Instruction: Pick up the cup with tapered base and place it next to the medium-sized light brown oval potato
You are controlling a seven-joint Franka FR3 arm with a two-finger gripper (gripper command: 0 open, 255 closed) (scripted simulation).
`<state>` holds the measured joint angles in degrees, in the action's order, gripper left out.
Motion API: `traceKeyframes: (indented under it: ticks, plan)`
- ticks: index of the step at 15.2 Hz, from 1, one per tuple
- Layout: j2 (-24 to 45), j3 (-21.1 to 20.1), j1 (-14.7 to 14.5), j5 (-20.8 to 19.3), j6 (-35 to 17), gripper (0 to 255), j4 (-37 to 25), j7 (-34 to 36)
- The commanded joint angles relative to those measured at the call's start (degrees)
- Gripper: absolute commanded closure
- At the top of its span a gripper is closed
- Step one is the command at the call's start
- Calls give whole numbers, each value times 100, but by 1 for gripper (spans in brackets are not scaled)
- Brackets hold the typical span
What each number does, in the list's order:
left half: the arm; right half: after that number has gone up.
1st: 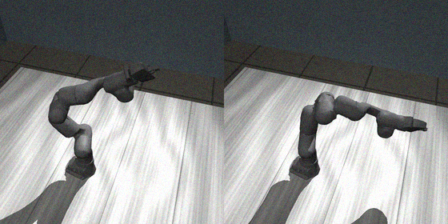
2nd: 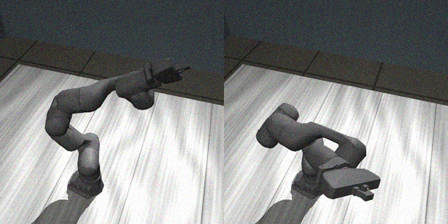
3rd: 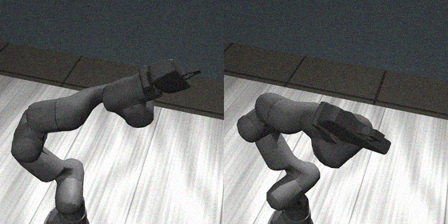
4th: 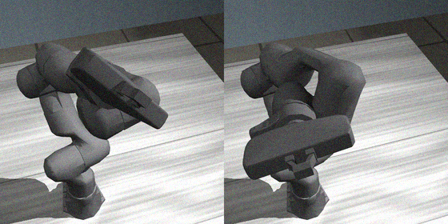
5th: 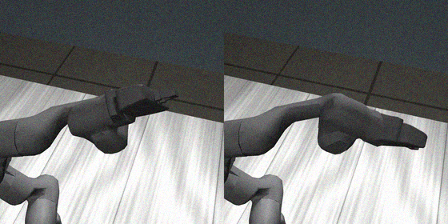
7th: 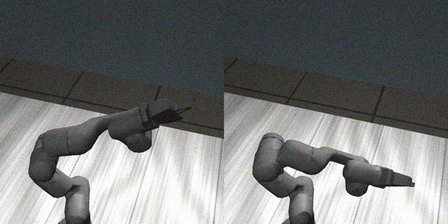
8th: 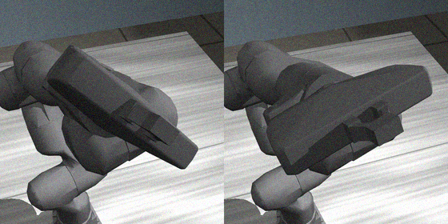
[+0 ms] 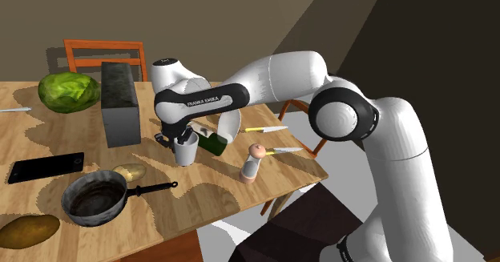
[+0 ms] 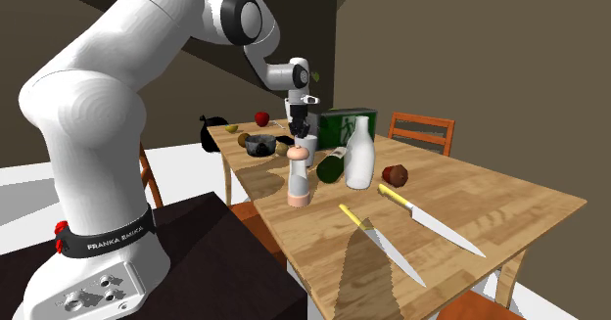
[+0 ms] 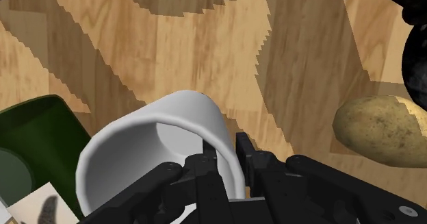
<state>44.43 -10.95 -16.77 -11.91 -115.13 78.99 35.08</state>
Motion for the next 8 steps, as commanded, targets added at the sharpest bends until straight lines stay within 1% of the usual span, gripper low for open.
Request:
traceKeyframes:
  ticks: [1, 2, 7, 8]
  plan:
    - [-1, 0, 0, 0, -1, 255, 0, 0]
    - [-1, 0, 0, 0, -1, 0, -1, 0]
    - [-2, 0, 0, 0, -1, 0, 0, 0]
    - [-67, -13, -6, 18, 150, 0, -87, -13]
